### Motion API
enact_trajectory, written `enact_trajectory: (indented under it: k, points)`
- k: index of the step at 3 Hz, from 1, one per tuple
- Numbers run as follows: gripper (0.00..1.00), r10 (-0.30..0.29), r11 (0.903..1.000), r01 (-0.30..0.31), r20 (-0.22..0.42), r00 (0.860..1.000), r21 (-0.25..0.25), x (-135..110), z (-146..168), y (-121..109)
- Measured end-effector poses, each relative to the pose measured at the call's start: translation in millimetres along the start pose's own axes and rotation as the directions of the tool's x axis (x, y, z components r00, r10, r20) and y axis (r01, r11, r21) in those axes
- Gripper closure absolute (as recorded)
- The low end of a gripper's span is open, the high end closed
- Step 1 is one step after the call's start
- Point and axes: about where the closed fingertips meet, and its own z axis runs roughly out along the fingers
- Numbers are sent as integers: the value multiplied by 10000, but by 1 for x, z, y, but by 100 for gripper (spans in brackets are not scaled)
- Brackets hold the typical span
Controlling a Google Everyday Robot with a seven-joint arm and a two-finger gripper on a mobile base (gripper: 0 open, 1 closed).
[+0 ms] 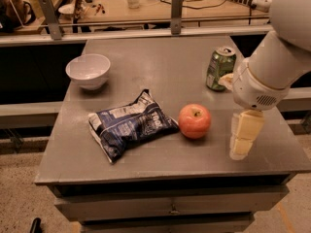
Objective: Move apple near blue chip bag
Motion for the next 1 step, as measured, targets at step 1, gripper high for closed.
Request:
enact_trajectory:
  k: [1]
  points:
    - [0, -21, 10000, 21, 76, 10000, -18, 2, -1, 2]
